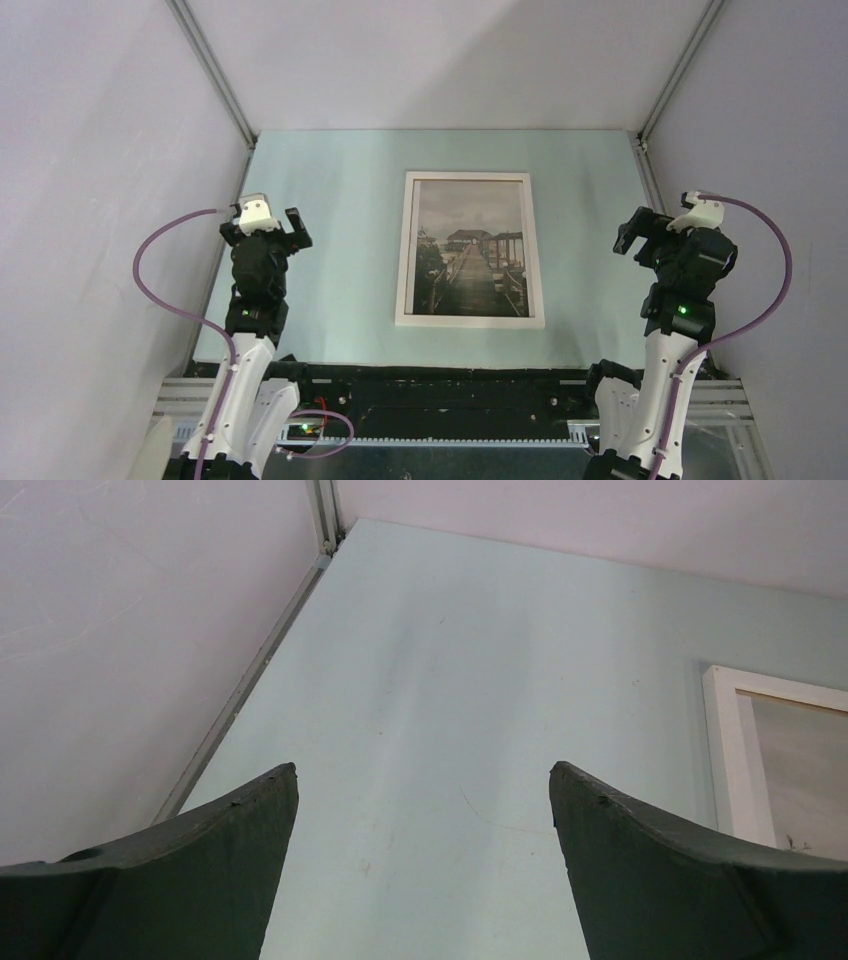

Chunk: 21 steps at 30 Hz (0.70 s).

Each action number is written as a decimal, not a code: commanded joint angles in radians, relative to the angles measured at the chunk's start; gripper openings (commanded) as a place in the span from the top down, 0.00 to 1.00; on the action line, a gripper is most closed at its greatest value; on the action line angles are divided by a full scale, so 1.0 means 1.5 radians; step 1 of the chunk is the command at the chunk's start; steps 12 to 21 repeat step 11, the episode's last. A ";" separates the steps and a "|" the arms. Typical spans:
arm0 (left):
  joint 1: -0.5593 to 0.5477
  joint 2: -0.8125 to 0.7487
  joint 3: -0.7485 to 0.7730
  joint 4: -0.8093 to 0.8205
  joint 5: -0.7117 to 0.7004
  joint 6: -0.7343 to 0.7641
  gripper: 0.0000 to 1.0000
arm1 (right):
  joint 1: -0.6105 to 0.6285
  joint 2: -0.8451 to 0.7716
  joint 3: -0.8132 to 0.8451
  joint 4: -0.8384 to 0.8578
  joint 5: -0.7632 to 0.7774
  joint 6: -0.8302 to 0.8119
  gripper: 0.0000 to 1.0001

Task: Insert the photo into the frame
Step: Reset both arms

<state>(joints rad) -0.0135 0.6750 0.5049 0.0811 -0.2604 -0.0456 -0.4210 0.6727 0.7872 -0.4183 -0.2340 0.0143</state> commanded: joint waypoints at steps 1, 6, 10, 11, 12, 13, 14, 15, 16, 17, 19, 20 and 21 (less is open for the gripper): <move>0.005 -0.006 0.025 0.022 -0.018 0.009 0.00 | -0.004 -0.006 0.001 0.007 -0.008 -0.007 0.01; 0.005 -0.004 0.026 0.022 -0.017 0.008 0.02 | -0.004 -0.004 0.000 0.005 -0.007 -0.007 0.01; 0.005 -0.003 0.025 0.021 -0.020 0.008 0.02 | -0.005 -0.003 0.001 0.006 -0.007 -0.009 0.00; 0.005 -0.004 0.025 0.021 -0.020 0.008 0.02 | -0.005 -0.005 0.001 0.005 -0.008 -0.012 0.00; 0.005 -0.004 0.025 0.021 -0.020 0.008 0.02 | -0.005 -0.005 0.001 0.005 -0.008 -0.012 0.00; 0.005 -0.004 0.025 0.021 -0.020 0.008 0.02 | -0.005 -0.005 0.001 0.005 -0.008 -0.012 0.00; 0.005 -0.004 0.025 0.021 -0.020 0.008 0.02 | -0.005 -0.005 0.001 0.005 -0.008 -0.012 0.00; 0.005 -0.004 0.025 0.021 -0.020 0.008 0.02 | -0.005 -0.005 0.001 0.005 -0.008 -0.012 0.00; 0.005 -0.004 0.025 0.021 -0.020 0.008 0.02 | -0.005 -0.005 0.001 0.005 -0.008 -0.012 0.00; 0.005 -0.004 0.025 0.021 -0.020 0.008 0.02 | -0.005 -0.005 0.001 0.005 -0.008 -0.012 0.00; 0.005 -0.004 0.025 0.021 -0.020 0.008 0.02 | -0.005 -0.005 0.001 0.005 -0.008 -0.012 0.00; 0.005 -0.004 0.025 0.021 -0.020 0.008 0.02 | -0.005 -0.005 0.001 0.005 -0.008 -0.012 0.00; 0.005 -0.004 0.025 0.021 -0.020 0.008 0.02 | -0.005 -0.005 0.001 0.005 -0.008 -0.012 0.00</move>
